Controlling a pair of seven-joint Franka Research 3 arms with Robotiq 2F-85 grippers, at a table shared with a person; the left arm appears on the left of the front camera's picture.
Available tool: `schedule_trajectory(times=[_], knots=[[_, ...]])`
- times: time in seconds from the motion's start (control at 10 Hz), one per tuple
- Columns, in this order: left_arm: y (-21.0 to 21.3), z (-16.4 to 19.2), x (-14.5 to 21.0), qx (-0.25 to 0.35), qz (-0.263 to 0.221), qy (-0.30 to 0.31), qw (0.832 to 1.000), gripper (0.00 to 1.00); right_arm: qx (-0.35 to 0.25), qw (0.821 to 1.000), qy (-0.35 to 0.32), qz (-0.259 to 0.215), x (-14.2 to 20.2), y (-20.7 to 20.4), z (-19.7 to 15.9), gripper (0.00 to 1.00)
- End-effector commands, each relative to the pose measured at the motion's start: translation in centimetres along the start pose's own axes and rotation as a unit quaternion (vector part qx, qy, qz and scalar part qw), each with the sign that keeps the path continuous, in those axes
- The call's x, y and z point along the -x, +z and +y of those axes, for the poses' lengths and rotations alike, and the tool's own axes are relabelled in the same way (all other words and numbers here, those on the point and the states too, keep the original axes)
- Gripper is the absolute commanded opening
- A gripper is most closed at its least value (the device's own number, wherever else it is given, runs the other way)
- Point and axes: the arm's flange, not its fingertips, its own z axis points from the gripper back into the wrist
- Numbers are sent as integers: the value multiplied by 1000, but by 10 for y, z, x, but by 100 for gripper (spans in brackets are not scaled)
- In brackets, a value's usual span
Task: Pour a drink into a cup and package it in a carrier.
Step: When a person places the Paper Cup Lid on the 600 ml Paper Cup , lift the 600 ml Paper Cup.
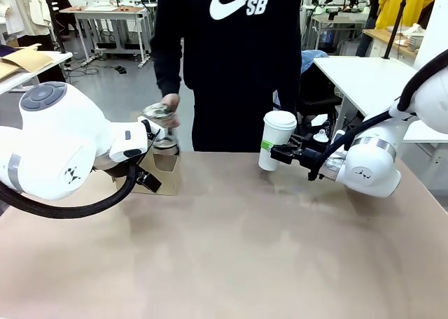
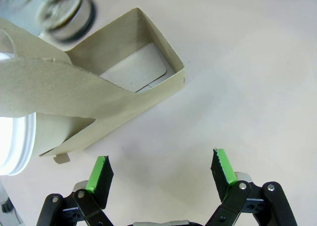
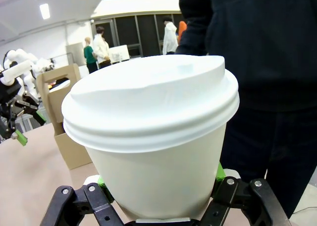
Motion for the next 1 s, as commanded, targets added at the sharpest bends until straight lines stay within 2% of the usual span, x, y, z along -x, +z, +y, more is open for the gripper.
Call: schedule_trajectory(times=[0.0,0.9], knots=[[0,0,0,1,-1,0,1000,100,-4,1000,0,-2,-6,-5,2,80],[0,0,0,1,-1,0,1000,100,1,1000,-2,1,3,2,0,80]])
